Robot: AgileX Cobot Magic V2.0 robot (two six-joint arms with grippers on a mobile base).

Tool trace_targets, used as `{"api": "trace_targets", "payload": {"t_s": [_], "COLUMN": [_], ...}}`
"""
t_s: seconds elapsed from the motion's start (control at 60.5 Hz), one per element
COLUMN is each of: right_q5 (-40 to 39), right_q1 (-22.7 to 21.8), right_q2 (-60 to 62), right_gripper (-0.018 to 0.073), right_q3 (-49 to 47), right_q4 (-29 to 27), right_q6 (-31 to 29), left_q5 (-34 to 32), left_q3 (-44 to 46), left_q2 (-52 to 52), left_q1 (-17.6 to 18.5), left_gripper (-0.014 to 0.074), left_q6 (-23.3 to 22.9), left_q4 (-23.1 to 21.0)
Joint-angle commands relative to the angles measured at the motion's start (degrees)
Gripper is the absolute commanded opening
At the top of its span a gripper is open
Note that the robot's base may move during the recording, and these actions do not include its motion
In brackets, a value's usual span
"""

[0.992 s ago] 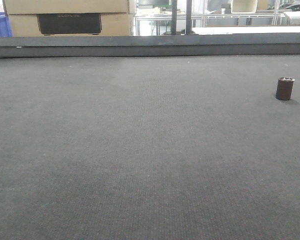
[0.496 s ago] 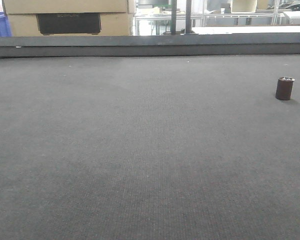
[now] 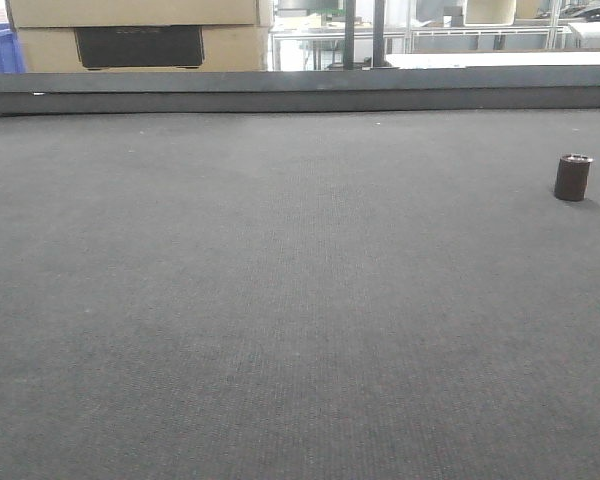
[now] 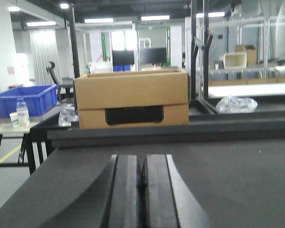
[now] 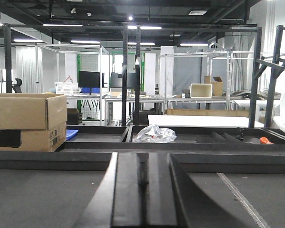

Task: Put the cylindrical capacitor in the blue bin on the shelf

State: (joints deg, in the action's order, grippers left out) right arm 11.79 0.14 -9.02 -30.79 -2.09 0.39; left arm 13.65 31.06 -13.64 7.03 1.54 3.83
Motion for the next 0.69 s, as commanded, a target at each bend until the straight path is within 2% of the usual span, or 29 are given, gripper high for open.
{"api": "trace_targets", "payload": {"t_s": [0.0,0.165,0.248,0.364,0.678], "right_q5": [1.22,1.46,1.36,1.25,1.25], "right_q1": [-0.1,-0.1,-0.1,-0.1,-0.1], "right_q2": [-6.81,-17.13,-21.52,-26.9,-36.82], "right_gripper": [-0.016,-0.016,-0.016,-0.016,-0.0146], "right_q3": [-4.68,-9.96,-10.72,-10.72,-10.72], "right_q4": [-0.14,-0.14,-0.14,-0.14,-0.14], "right_q6": [-0.39,-0.39,-0.39,-0.39,-0.39], "left_q5": [3.16,4.21,3.83,3.83,3.83], "left_q3": [4.79,8.41,8.45,8.45,8.45], "left_q2": [-5.44,-13.07,-15.76,-17.92,-18.18], "left_q1": [0.0,0.0,0.0,0.0,0.39], "left_gripper": [0.0049,0.032,0.0387,0.0415,0.0415], "left_q6": [-0.23,-0.23,-0.23,-0.23,-0.23], "left_q4": [0.5,0.12,-1.27,-3.83,-3.83]}}
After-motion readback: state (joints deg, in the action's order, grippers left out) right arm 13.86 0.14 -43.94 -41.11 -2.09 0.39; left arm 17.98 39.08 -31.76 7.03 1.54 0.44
